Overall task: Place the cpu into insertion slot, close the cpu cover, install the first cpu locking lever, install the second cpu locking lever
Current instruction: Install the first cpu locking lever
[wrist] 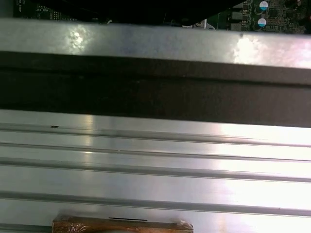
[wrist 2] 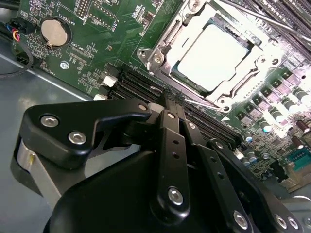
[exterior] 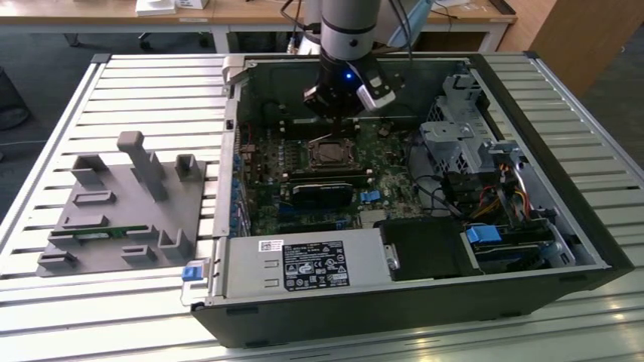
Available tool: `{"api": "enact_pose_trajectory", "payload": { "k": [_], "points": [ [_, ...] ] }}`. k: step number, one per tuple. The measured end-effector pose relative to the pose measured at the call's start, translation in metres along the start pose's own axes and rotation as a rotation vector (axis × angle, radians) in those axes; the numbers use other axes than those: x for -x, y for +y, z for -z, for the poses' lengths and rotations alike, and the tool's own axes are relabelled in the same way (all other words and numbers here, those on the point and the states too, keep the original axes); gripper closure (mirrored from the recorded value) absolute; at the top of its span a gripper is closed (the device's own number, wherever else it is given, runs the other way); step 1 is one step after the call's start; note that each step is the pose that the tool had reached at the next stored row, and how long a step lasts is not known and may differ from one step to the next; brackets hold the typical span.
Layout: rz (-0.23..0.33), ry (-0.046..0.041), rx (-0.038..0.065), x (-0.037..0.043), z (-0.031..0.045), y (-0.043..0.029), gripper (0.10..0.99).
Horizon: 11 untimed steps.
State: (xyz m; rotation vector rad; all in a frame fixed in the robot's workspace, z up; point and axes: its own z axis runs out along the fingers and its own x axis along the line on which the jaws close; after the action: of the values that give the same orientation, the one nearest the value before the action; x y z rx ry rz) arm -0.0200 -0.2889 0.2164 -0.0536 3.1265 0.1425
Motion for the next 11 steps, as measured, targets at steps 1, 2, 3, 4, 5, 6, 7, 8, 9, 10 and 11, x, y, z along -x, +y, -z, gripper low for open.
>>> {"api": "enact_pose_trajectory", "payload": {
  "k": [1,2,3,4,5,6,7,8,9,10,11],
  "points": [
    [0.0,0.0002,0.0,0.0002,-0.0008,-0.0001,0.98],
    [0.0,0.0006,0.0,0.0005,-0.0018,-0.0002,0.98],
    [0.0,0.0013,0.0,0.0009,-0.003,-0.0003,0.98],
    [0.0,0.0019,0.0,0.0013,-0.0044,-0.0004,0.98],
    [0.0,0.0023,0.0,0.0015,-0.0058,-0.0006,0.98],
    [0.0,0.0027,0.0,0.0018,-0.0072,-0.0007,0.98],
    [0.0,0.0029,0.0,0.002,-0.0087,-0.0009,0.98],
    [0.0,0.0032,0.0,0.0022,-0.0102,-0.001,0.98],
    [-0.001,0.0035,0.0,0.0025,-0.0117,-0.0012,0.98],
    [0.0,0.0037,0.0,0.0028,-0.0132,-0.0013,0.98],
    [0.0,0.004,0.0,0.003,-0.0144,-0.0014,0.98]
  ]
}}
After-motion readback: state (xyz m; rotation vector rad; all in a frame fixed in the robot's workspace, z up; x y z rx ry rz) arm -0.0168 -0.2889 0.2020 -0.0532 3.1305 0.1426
